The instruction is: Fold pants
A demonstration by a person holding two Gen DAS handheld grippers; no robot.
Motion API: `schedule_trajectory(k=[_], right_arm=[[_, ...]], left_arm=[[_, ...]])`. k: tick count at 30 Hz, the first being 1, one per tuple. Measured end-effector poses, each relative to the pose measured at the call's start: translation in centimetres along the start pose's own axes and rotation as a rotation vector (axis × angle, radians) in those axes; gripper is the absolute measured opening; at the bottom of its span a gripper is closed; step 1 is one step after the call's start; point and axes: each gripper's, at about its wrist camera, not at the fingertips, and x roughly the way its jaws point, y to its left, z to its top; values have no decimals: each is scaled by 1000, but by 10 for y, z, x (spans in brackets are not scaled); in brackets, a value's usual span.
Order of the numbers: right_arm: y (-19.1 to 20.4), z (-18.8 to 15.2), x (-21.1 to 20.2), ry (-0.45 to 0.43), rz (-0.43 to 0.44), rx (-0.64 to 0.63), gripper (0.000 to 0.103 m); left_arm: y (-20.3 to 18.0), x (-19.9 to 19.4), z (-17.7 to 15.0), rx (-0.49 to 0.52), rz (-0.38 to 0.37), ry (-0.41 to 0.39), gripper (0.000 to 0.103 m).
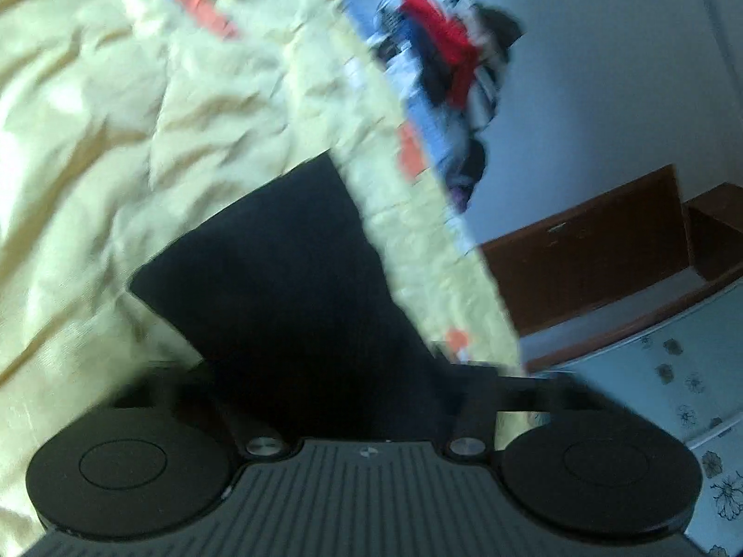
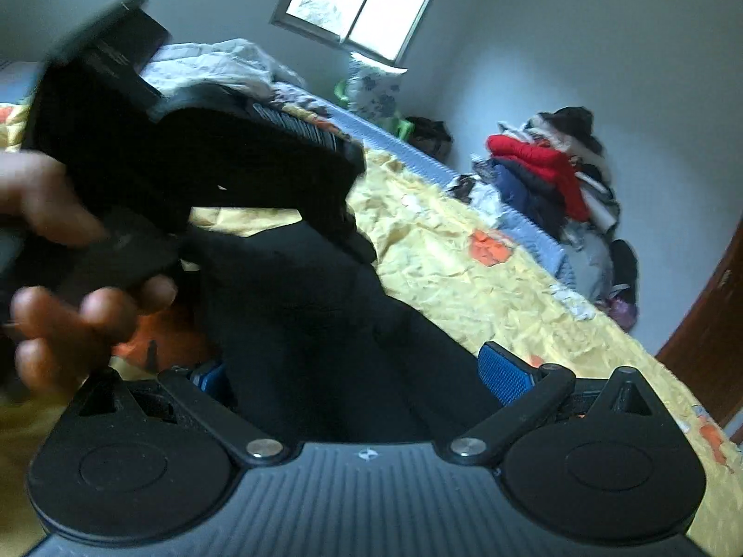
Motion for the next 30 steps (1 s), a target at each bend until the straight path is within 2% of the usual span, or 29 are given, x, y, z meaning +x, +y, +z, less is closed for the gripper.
schedule_trajectory(k=[1, 2, 4, 6, 8, 10, 13, 17, 21, 27, 30], right_arm=[[-6, -1, -6, 5, 66, 5, 103], [-16, -3, -13, -8, 167, 40, 103], [-41, -3, -27, -56, 282, 148, 103], [-62, -1, -30, -81, 248, 240, 103], [-75, 1, -18, -40, 155, 295, 103], [-75, -1, 5, 34, 102, 268, 103], [-55, -8, 33, 104, 61, 170, 103], [-44, -12, 53, 130, 84, 172, 103], [-57, -12, 35, 53, 161, 267, 103], [-80, -14, 7, -62, 226, 300, 102], [-96, -22, -9, -98, 270, 324, 90]], left_arm=[[4, 3, 0, 6, 26, 15, 23], [6, 3, 1, 20, 28, 19, 18], [4, 1, -1, 77, 34, 7, 16], [-4, -2, -5, 135, 58, -25, 16], [-14, -5, -14, 225, 94, -68, 16], [-27, -7, -25, 335, 136, -114, 16], [-32, -9, -33, 391, 155, -144, 15], [-36, -12, -36, 410, 160, -145, 15], [-64, -23, -47, 510, 140, -181, 13], [-110, -29, -73, 651, 83, -172, 13], [-134, -27, -95, 762, 80, -171, 13]])
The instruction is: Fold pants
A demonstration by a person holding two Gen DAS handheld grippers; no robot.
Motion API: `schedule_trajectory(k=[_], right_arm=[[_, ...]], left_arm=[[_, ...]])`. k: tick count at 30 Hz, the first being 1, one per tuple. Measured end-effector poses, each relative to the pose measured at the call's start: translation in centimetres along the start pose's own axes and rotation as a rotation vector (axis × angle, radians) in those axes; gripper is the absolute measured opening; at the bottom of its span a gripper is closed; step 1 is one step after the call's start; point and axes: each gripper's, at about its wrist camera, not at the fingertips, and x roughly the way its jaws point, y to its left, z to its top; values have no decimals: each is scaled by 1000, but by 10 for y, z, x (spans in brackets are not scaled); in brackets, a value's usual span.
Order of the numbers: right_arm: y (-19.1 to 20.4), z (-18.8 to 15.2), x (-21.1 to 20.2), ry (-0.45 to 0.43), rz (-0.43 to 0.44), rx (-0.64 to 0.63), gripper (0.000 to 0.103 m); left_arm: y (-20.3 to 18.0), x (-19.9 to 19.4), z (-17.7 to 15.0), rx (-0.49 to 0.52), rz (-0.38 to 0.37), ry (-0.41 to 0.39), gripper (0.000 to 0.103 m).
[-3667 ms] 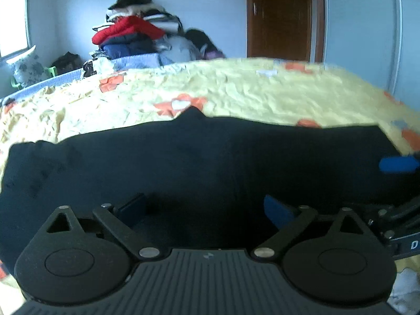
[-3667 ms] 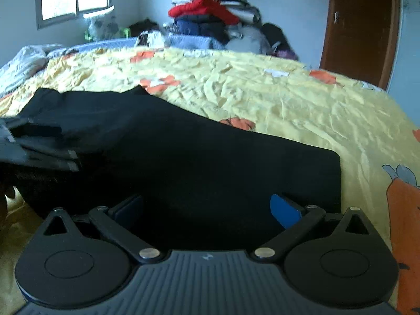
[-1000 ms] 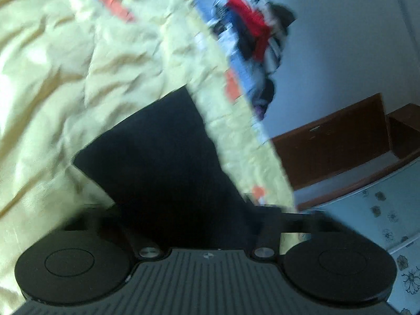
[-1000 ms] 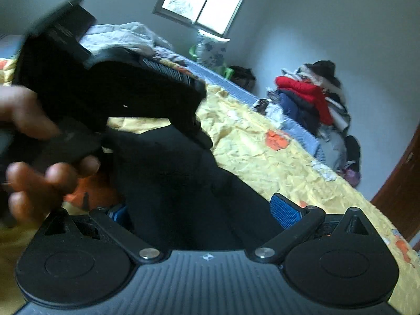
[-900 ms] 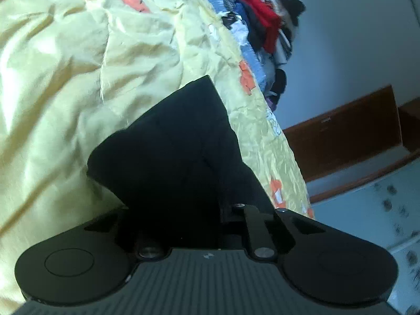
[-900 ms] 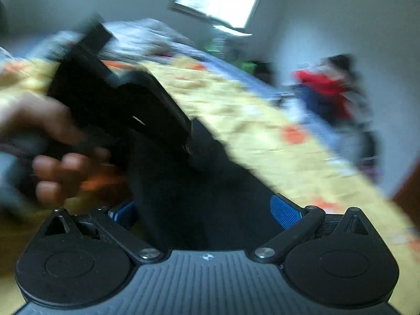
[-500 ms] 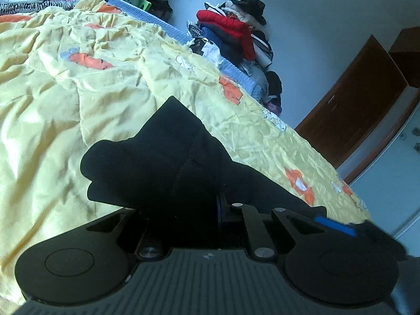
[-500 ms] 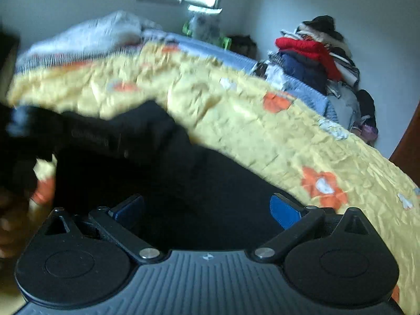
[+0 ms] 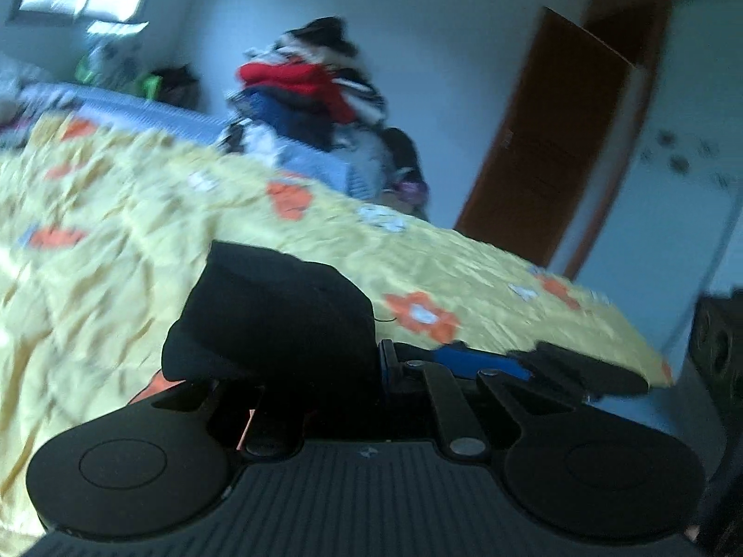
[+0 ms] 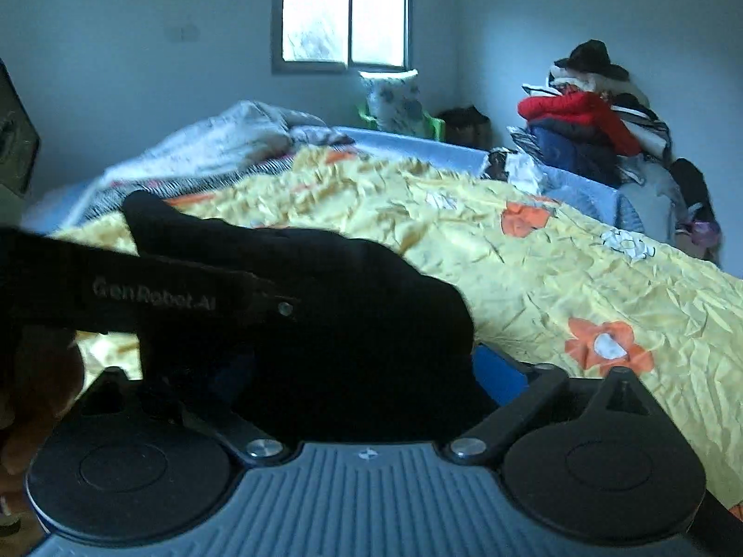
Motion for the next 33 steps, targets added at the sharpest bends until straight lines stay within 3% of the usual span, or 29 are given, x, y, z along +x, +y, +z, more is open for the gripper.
schedule_trajectory(k=[2, 12, 16, 25, 29, 33], right_arm=[[-8, -4, -17, -24, 12, 12, 86], [-61, -32, -106, -105, -115, 132, 86], [-84, -48, -138, -103, -170, 150, 86], [-116, -86, -180, -54, -282, 166, 86], [-129, -101, -188, 28, -313, 175, 87], [-144, -121, -213, 164, -389, 234, 87]], left_arm=[[-23, -1, -1, 69, -25, -2, 13], [-132, 15, -17, 270, -165, -10, 14], [-171, 32, -28, 290, -253, 25, 15], [-230, 68, -61, 329, -359, 128, 16], [-241, 83, -76, 344, -398, 200, 30], [-238, 87, -86, 380, -458, 288, 51]])
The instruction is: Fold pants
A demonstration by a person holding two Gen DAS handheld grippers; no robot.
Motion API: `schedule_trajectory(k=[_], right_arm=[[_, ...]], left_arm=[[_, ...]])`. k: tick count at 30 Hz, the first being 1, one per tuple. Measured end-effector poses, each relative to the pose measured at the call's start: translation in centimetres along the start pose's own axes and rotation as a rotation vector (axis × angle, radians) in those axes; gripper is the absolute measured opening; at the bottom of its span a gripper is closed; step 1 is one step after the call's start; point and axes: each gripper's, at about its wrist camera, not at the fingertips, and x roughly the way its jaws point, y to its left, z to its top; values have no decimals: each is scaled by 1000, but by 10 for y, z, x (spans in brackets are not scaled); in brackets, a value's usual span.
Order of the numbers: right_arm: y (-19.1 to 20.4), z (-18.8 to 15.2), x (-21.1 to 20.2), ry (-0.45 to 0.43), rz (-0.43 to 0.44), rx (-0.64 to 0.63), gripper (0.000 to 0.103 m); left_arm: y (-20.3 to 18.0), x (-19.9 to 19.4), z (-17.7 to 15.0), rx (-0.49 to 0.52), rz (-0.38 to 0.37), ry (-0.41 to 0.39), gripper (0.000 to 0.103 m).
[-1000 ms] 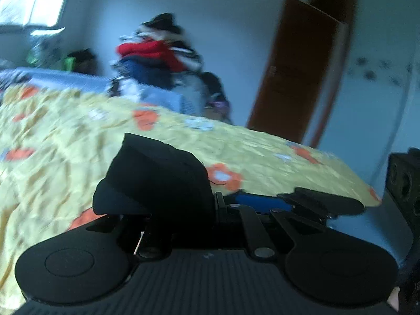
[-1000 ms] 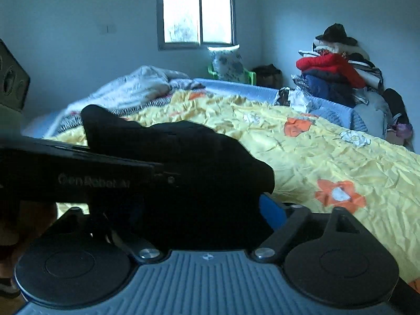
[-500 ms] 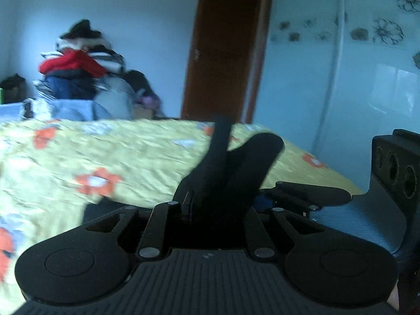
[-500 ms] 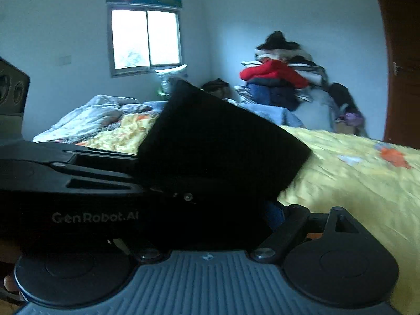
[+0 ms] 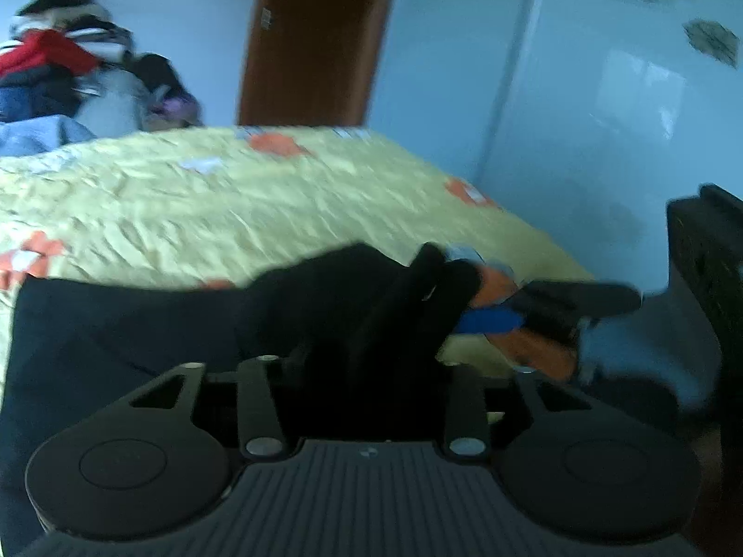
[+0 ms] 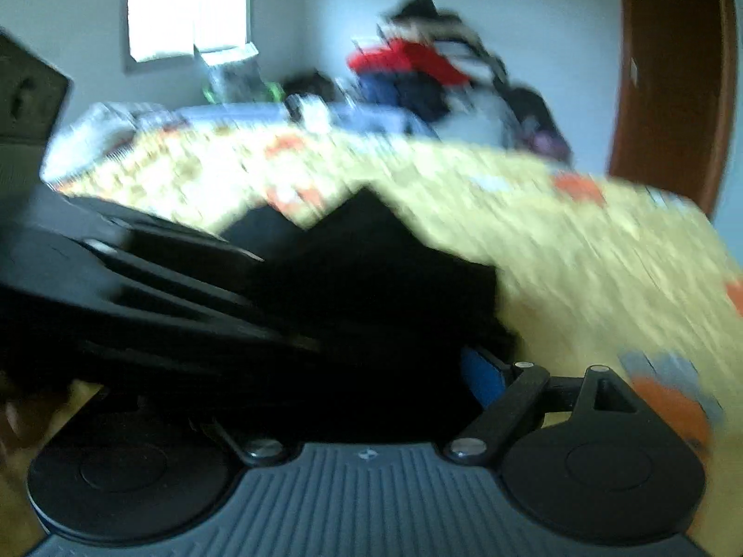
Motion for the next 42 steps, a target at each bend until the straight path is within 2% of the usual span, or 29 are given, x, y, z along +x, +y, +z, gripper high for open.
schedule_trajectory(k=[3, 5, 6, 8, 9, 10, 12, 13, 16, 17, 18, 19, 20, 22, 23, 25, 26, 29, 31, 34, 36, 37, 42], right_arm=[[-28, -17, -22, 42, -101, 75, 87], [-44, -22, -34, 23, -181, 145, 87], [-50, -21, -40, 4, -220, 183, 87], [-61, -13, -48, -70, -229, 249, 87], [-63, -9, -50, -107, -197, 278, 87], [-61, -2, -49, -141, -151, 305, 87], [-50, 12, -40, -190, -39, 323, 87], [-41, 21, -33, -198, 23, 311, 87], [-18, 42, -3, -192, 251, 294, 87], [-13, 46, 11, -169, 332, 305, 87], [-11, 49, 26, -131, 374, 313, 87], [-11, 48, 37, -94, 371, 314, 87], [-12, 47, 50, -44, 327, 311, 86], [-23, 41, 71, 14, 191, 307, 85], [-29, 38, 73, 15, 183, 330, 85], [-33, 35, 60, -31, 222, 402, 86], [-31, 35, 49, -54, 211, 396, 86], [-17, 36, 31, -70, 165, 297, 89], [-9, 30, 35, -34, 161, 258, 90], [1, 17, 54, 27, 26, 146, 91], [13, 8, 54, -10, -14, 77, 98], [17, 5, 54, -13, -29, 72, 103], [11, 0, 53, -42, -10, 132, 103]], left_arm=[[3, -12, -5, 3, -131, 21, 65], [10, -28, -5, 4, -172, -14, 74], [14, -35, -5, 7, -164, -41, 80], [31, -48, -2, 8, -69, -112, 87], [38, -51, 0, 12, -9, -135, 91], [47, -52, 2, 18, 86, -154, 91], [67, -47, 5, 10, 270, -149, 91], [77, -43, 6, -1, 319, -131, 91], [111, -24, 4, -97, 380, -22, 91], [118, -21, 2, -129, 382, -3, 91], [124, -18, -2, -153, 377, 15, 91], [130, -11, -7, -162, 376, 40, 90], [132, -9, -11, -164, 385, 57, 90], [137, -1, -22, -154, 400, 74, 93], [137, 0, -24, -151, 399, 68, 93], [137, -4, -27, -145, 397, 54, 92], [137, -9, -28, -143, 396, 49, 92], [123, -27, -28, -138, 376, 32, 92], [120, -25, -33, -123, 353, 69, 95], [113, -29, -44, -78, 368, 44, 98], [115, -32, -49, -100, 361, 36, 98], [117, -33, -52, -125, 357, 31, 100], [116, -38, -64, -150, 376, -22, 103]])
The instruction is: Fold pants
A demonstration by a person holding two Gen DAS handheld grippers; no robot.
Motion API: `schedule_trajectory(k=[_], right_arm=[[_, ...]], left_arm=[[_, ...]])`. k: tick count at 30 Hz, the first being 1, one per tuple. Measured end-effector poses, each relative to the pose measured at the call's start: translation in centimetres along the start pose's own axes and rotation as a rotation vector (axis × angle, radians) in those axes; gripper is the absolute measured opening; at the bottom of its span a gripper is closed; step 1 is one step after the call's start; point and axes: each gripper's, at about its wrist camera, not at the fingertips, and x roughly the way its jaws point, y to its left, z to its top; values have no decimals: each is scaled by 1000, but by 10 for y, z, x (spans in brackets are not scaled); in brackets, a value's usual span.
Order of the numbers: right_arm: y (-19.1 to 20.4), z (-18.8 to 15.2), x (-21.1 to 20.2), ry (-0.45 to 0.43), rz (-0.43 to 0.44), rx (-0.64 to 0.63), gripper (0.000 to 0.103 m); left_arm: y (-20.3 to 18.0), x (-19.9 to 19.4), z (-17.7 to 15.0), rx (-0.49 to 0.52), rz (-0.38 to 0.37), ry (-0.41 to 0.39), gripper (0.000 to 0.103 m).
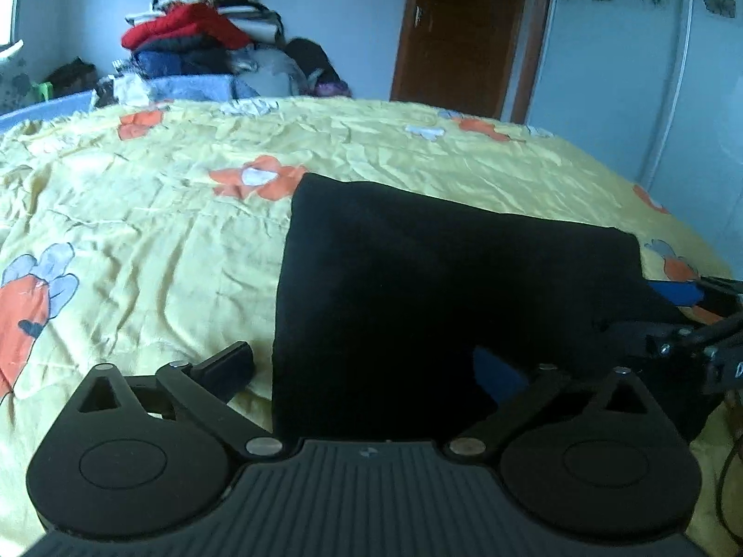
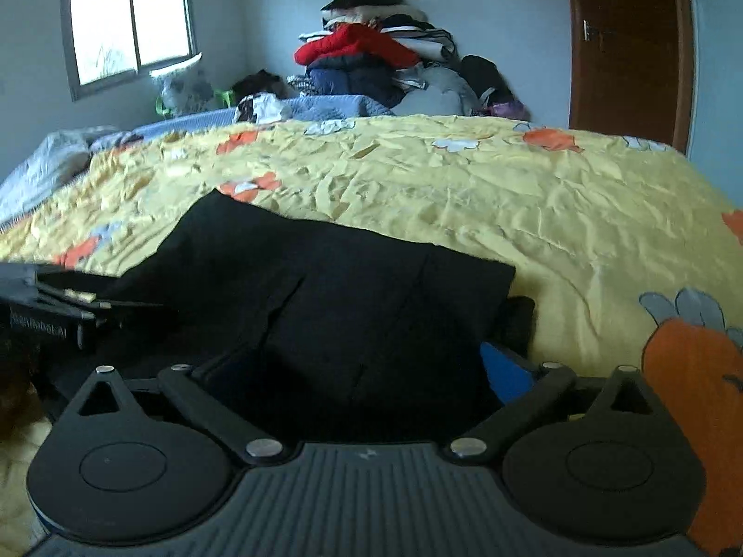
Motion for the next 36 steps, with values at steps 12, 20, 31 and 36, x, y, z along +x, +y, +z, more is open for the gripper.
schedule_trajectory(k=[12, 20, 31, 36], right_arm=[[2, -2, -2, -2, -5, -5, 103], [2, -2, -2, -2, -6, -5, 103], [-30, 7, -16, 144, 2, 137, 103], [-49, 3, -24, 137, 86, 198, 103]], left_arm=[[-2, -1, -2, -7, 45, -2, 103], [1, 0, -2, -25, 34, 1, 103], [48, -14, 6, -38, -190, 90, 103], [55, -11, 3, 31, -264, 72, 103]])
